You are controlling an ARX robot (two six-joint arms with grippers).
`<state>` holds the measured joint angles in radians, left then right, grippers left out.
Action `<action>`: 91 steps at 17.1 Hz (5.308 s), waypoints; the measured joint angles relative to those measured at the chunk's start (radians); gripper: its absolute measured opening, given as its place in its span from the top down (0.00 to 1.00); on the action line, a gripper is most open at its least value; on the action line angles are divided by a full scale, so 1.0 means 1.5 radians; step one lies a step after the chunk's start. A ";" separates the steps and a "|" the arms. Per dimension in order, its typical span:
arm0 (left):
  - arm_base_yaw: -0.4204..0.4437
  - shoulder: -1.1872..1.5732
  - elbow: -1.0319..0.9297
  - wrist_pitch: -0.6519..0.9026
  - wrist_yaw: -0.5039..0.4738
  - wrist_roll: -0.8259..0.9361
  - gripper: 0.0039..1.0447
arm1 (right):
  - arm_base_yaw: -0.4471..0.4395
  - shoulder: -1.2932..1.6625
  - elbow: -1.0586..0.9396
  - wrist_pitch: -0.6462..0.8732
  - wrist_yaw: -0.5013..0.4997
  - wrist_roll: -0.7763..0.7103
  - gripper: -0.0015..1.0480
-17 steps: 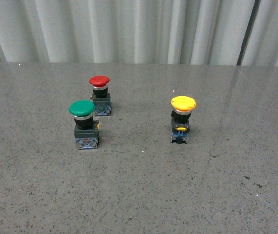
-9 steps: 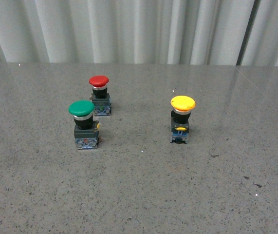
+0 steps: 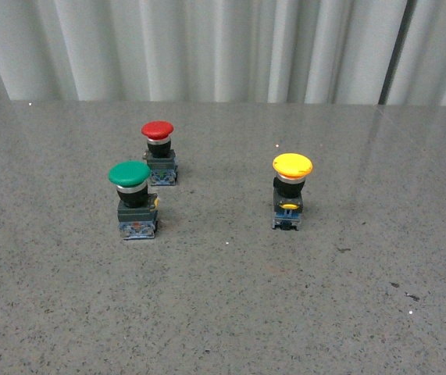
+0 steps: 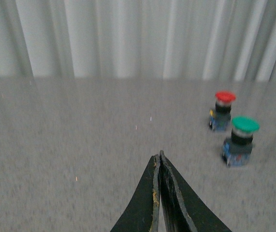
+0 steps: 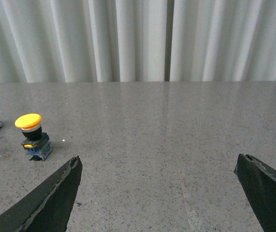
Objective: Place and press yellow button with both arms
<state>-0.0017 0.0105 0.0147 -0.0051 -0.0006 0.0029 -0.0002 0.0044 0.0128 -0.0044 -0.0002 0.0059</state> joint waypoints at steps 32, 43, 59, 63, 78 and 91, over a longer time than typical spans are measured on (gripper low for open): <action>0.001 0.000 0.000 0.001 0.000 -0.001 0.06 | 0.284 1.128 0.565 0.302 0.011 -0.010 0.99; 0.001 0.000 0.000 0.001 0.000 -0.001 0.06 | 0.284 1.163 0.577 0.281 0.019 -0.001 0.98; 0.001 0.000 0.000 0.001 0.000 -0.001 0.06 | 0.288 1.152 0.563 0.385 0.037 0.073 0.98; 0.001 0.000 0.000 0.001 0.000 -0.001 0.06 | 0.286 1.071 0.563 0.440 0.030 0.161 0.98; 0.001 0.000 0.000 0.001 -0.001 -0.002 0.06 | 0.085 0.417 0.125 0.298 0.083 0.010 0.98; 0.001 0.000 0.000 0.001 0.000 -0.001 0.06 | 0.000 0.209 0.015 0.188 0.000 0.001 0.98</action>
<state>-0.0010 0.0105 0.0147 -0.0040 -0.0006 0.0010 -0.0002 0.3176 0.0357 0.2771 -0.0002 0.0071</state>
